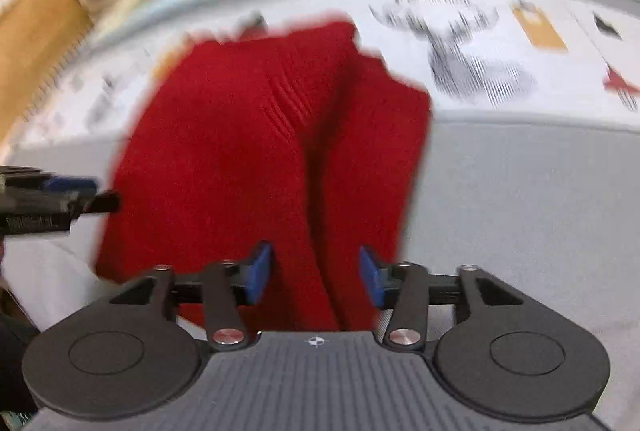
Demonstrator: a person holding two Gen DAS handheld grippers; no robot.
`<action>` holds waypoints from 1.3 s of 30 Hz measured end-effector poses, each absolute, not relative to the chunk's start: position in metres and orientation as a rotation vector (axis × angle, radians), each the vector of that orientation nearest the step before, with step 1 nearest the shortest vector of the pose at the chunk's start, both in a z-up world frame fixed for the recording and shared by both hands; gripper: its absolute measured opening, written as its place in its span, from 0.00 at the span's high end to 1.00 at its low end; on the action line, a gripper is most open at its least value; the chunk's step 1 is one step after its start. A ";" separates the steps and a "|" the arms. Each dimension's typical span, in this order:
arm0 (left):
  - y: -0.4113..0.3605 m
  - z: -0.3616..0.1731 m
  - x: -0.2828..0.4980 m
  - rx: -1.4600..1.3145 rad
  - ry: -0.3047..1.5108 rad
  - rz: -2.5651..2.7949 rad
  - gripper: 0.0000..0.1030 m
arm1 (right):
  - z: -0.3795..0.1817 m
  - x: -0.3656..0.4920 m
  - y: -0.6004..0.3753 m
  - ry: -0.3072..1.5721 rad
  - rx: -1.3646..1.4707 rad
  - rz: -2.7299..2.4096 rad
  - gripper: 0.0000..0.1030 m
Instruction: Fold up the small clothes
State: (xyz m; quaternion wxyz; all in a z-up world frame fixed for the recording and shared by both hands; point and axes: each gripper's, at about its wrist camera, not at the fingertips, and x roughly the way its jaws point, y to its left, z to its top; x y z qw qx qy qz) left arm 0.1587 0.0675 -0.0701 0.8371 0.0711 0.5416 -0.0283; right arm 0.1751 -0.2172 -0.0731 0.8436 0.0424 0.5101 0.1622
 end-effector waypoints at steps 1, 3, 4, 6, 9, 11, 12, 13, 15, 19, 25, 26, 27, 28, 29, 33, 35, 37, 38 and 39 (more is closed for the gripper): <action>0.068 -0.067 0.155 0.153 1.129 -0.046 0.39 | -0.075 0.175 -0.222 1.097 0.116 0.326 0.45; 0.066 -0.046 0.144 0.157 1.054 -0.067 0.39 | -0.064 0.172 -0.229 1.085 0.193 0.287 0.45; 0.065 -0.032 0.135 0.163 0.999 -0.088 0.32 | -0.052 0.167 -0.231 1.055 0.208 0.273 0.45; 0.063 -0.008 0.119 0.183 0.906 -0.090 0.21 | -0.024 0.151 -0.231 0.968 0.191 0.246 0.45; 0.065 0.025 0.098 0.140 0.819 -0.055 0.17 | 0.009 0.120 -0.230 0.864 0.143 0.176 0.35; 0.067 0.044 0.075 0.085 0.766 -0.077 0.17 | 0.026 0.093 -0.231 0.795 0.123 0.151 0.31; 0.067 0.052 0.060 0.069 0.729 -0.092 0.17 | 0.032 0.081 -0.229 0.765 0.116 0.147 0.30; 0.068 0.057 0.045 0.060 0.700 -0.094 0.17 | 0.036 0.067 -0.229 0.735 0.113 0.143 0.27; 0.068 0.063 0.019 0.037 0.646 -0.079 0.17 | 0.039 0.038 -0.230 0.684 0.109 0.135 0.22; 0.059 0.057 -0.027 -0.011 0.608 -0.041 0.17 | 0.023 -0.004 -0.229 0.625 0.109 0.128 0.20; 0.039 0.017 -0.049 -0.068 0.658 0.073 0.17 | 0.008 -0.020 -0.209 0.605 0.070 0.144 0.21; 0.039 0.011 -0.045 -0.082 0.697 0.083 0.17 | 0.007 -0.017 -0.205 0.589 0.060 0.144 0.21; 0.040 0.007 -0.039 -0.098 0.723 0.084 0.17 | 0.006 -0.015 -0.202 0.583 0.050 0.143 0.21; 0.039 0.005 -0.034 -0.100 0.727 0.090 0.15 | 0.003 -0.012 -0.198 0.581 0.031 0.138 0.21; 0.039 0.003 -0.032 -0.084 0.719 0.101 0.13 | 0.000 -0.010 -0.195 0.585 0.016 0.132 0.21; 0.040 0.001 -0.024 -0.062 0.698 0.119 0.09 | -0.004 -0.005 -0.189 0.613 0.038 0.147 0.21; 0.043 -0.002 -0.022 -0.094 0.710 0.122 0.09 | -0.004 -0.005 -0.187 0.610 0.039 0.146 0.21; 0.044 -0.004 -0.019 -0.103 0.731 0.121 0.09 | -0.005 -0.005 -0.185 0.609 0.033 0.152 0.20; 0.042 -0.005 -0.018 -0.098 0.733 0.117 0.09 | -0.005 -0.004 -0.184 0.611 0.033 0.157 0.20; 0.040 -0.005 -0.018 -0.088 0.729 0.113 0.09 | -0.005 -0.004 -0.183 0.612 0.033 0.159 0.20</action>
